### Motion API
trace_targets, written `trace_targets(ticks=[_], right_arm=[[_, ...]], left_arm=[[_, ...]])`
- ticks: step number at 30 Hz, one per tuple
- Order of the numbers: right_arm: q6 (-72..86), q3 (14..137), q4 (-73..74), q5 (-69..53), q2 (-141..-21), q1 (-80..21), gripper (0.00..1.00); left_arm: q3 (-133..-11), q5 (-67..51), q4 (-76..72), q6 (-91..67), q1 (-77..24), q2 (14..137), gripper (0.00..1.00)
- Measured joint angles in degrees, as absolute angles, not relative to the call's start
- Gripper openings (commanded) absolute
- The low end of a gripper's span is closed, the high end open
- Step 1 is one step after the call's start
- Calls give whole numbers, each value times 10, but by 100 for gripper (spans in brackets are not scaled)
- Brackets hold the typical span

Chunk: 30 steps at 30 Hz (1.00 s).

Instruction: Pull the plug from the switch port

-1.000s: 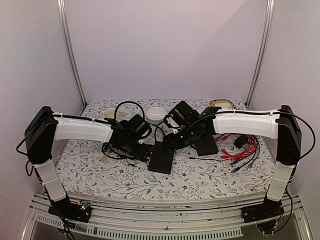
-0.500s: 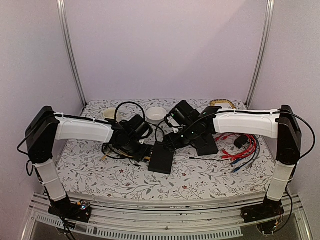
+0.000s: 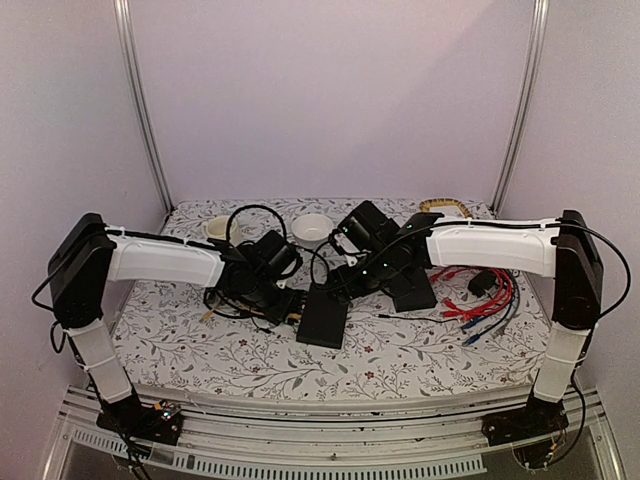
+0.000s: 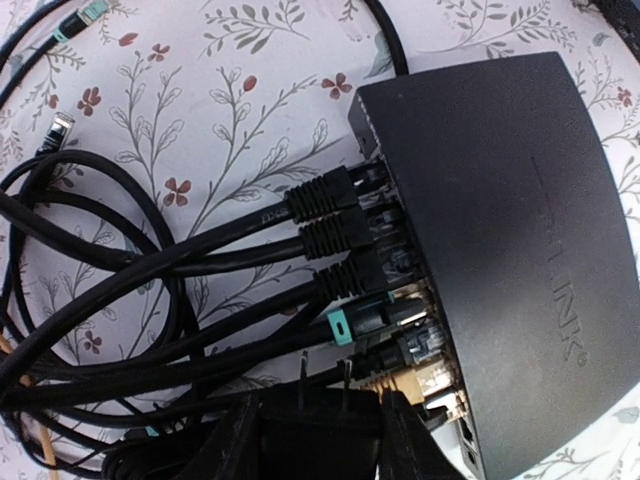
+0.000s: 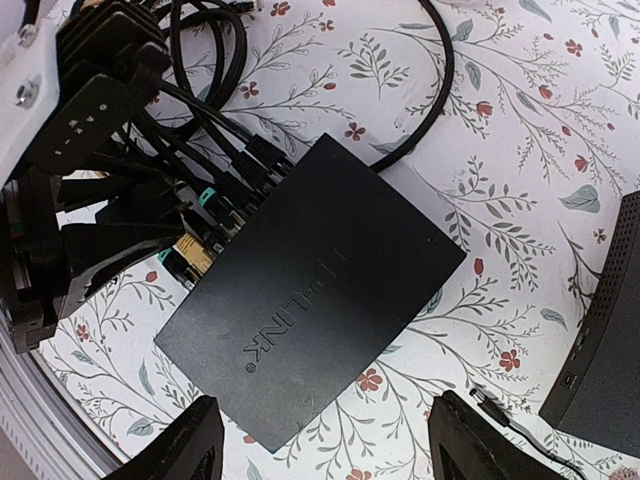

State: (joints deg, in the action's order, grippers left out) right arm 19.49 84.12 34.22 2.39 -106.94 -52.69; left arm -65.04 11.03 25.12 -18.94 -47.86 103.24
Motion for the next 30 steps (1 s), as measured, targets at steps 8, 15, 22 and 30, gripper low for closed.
trace_targets(ticks=[8, 15, 22, 30], right_arm=[[196, 841, 341, 24, -1067, -515, 73], [196, 836, 336, 24, -1056, -502, 73], [196, 835, 331, 23, -1052, -501, 73], [196, 832, 329, 22, -1050, -501, 73]], left_arm=[[-647, 116, 256, -214, -479, 997, 0], [-647, 124, 263, -242, -478, 943, 0], [-647, 146, 270, -273, -478, 874, 0], [-647, 201, 282, -317, -478, 769, 0]])
